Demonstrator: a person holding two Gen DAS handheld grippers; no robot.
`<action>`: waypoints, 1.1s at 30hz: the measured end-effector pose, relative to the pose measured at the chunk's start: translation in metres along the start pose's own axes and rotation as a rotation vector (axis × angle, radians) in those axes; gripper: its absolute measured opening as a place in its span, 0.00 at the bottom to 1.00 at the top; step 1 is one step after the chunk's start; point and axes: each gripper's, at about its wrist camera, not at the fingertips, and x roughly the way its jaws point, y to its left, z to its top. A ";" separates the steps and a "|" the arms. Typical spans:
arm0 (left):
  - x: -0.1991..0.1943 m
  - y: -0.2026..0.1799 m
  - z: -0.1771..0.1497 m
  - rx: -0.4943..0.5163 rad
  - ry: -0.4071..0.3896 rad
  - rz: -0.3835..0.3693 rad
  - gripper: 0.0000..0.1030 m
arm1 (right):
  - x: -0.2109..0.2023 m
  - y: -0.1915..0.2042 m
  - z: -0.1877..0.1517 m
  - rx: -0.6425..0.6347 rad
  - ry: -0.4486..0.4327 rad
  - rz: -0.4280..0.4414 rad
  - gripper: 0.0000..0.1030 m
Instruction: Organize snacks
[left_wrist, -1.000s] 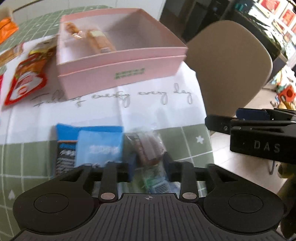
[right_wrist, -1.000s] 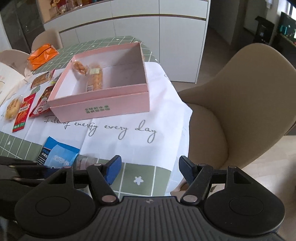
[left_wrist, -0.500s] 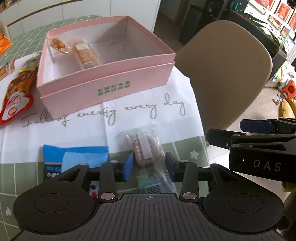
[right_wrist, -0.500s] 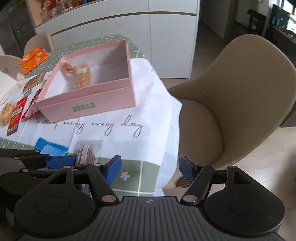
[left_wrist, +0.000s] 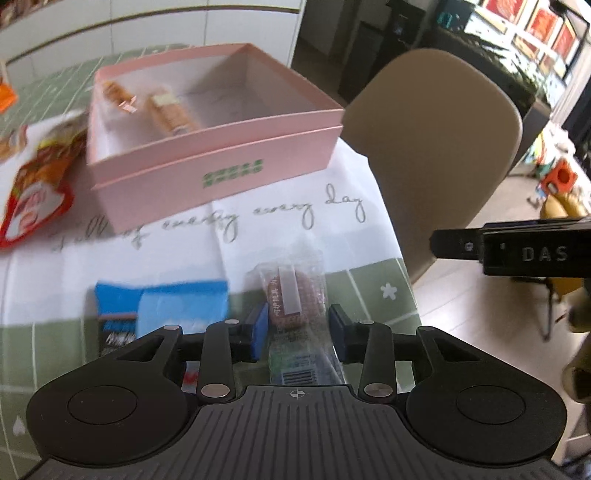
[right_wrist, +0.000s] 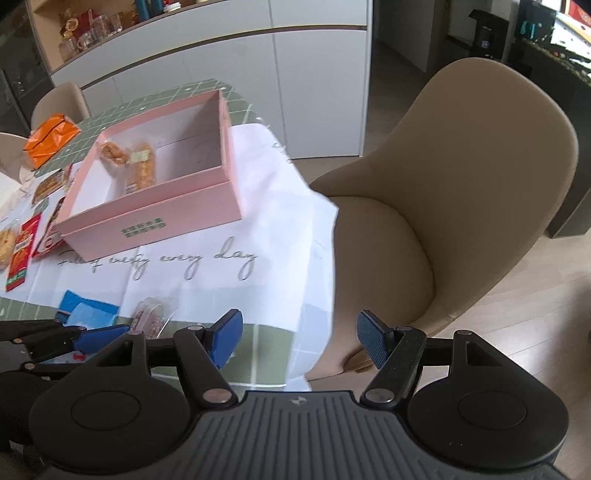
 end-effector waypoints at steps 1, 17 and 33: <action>-0.008 0.005 -0.001 -0.034 -0.002 -0.027 0.38 | 0.000 0.004 0.000 -0.003 0.004 0.013 0.67; -0.161 0.165 -0.092 -0.496 -0.214 0.180 0.39 | 0.033 0.172 -0.027 -0.187 0.256 0.280 0.79; -0.157 0.167 -0.123 -0.522 -0.159 0.134 0.39 | 0.016 0.203 -0.033 -0.420 0.132 0.197 0.40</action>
